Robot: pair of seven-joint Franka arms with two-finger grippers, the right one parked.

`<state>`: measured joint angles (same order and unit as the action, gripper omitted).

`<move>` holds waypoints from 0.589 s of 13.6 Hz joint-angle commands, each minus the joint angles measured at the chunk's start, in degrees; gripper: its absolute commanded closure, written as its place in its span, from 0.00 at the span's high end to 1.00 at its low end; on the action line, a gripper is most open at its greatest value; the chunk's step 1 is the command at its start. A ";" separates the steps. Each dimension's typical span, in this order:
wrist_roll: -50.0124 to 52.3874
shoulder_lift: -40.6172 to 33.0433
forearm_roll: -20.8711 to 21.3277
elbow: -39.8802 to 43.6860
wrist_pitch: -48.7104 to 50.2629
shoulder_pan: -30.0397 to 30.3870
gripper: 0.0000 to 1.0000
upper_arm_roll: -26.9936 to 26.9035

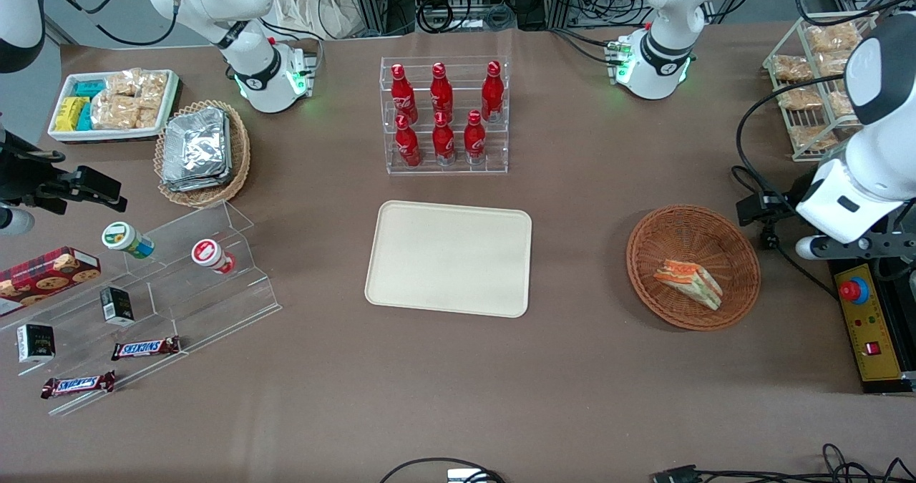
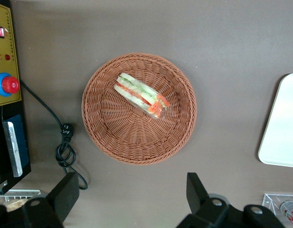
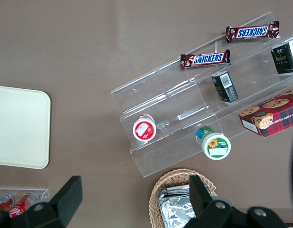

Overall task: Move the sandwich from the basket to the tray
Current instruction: 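Move the left gripper down over the wrapped sandwich in the basket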

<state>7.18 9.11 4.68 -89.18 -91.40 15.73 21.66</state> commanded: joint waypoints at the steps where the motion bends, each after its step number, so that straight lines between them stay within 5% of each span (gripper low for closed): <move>1: -0.06 1.96 -0.02 3.05 2.36 -0.17 1.00 0.22; 5: 0.38 4.95 0.85 2.88 1.58 -0.35 1.00 0.22; 8: 10.18 4.69 2.26 -2.91 -2.18 -0.26 1.00 0.22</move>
<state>11.35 13.96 5.89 -89.20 -91.26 15.57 21.70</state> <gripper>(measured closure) 0.000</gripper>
